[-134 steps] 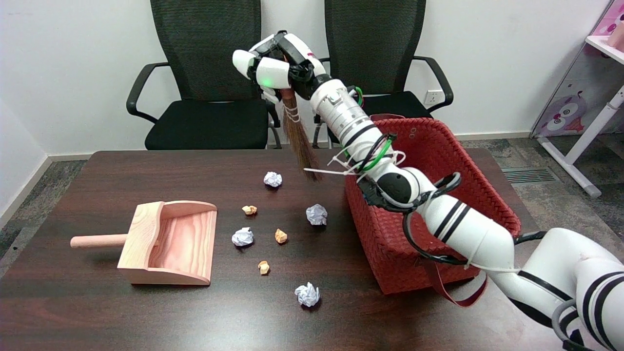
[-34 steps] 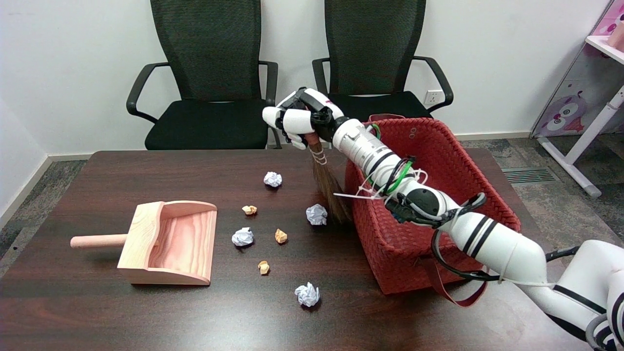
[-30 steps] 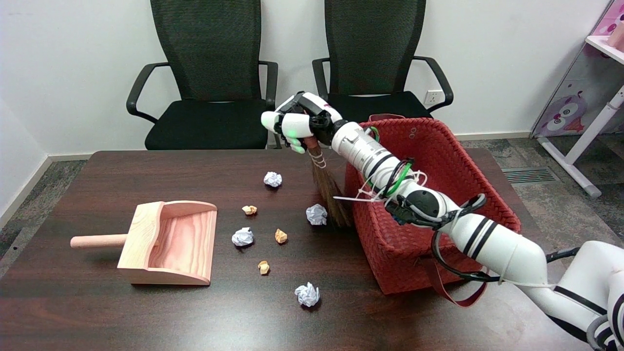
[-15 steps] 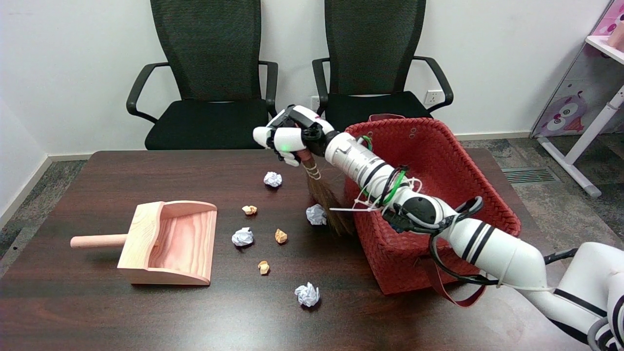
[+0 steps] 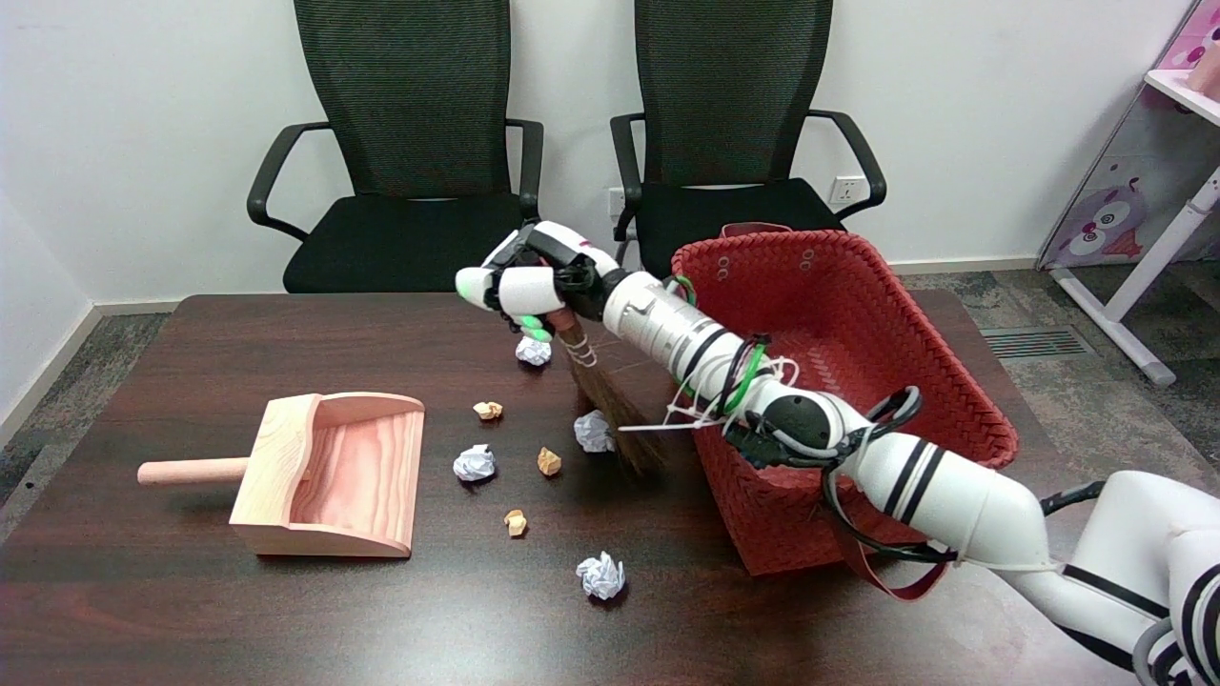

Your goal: Sweep the paper ball into the dustpan.

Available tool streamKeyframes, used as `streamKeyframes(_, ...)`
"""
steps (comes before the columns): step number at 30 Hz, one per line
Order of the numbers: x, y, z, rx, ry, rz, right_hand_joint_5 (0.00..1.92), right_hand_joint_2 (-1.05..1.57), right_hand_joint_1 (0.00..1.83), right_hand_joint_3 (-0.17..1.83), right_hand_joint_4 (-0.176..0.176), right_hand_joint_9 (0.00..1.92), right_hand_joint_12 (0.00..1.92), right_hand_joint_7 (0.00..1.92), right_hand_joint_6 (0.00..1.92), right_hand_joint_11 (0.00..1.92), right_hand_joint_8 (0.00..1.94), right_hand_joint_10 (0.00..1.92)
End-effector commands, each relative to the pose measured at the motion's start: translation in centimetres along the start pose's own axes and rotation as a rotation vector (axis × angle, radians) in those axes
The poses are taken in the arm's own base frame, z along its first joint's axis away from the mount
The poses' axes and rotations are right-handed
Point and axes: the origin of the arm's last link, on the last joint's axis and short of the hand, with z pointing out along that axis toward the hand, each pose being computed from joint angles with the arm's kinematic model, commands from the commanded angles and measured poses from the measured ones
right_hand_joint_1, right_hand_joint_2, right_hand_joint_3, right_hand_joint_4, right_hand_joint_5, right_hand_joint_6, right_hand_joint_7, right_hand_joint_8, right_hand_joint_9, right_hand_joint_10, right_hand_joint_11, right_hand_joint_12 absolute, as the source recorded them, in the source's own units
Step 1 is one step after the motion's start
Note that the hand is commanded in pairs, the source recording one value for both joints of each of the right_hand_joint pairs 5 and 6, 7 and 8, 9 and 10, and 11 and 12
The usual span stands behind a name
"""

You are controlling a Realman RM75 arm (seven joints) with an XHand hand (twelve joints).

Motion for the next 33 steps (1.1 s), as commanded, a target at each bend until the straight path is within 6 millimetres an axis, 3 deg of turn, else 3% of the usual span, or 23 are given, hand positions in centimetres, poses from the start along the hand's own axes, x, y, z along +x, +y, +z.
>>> streamKeyframes(1, -3.6, -0.5, 1.2, 0.007, -0.064, 0.042, 1.92, 1.57, 0.95, 1.41, 0.176, 1.92, 1.92, 1.92, 1.92, 1.92, 1.92, 1.92)
streamKeyframes(27, -10.9, -3.0, 5.1, 0.014, -0.201, 0.110, 1.92, 1.57, 0.96, 1.48, 0.176, 1.92, 1.92, 1.92, 1.92, 1.92, 1.92, 1.92)
streamKeyframes(33, -10.3, -4.3, 5.5, 0.034, -0.169, 0.258, 1.92, 1.57, 0.97, 1.52, 0.176, 1.92, 1.92, 1.92, 1.92, 1.92, 1.92, 1.92)
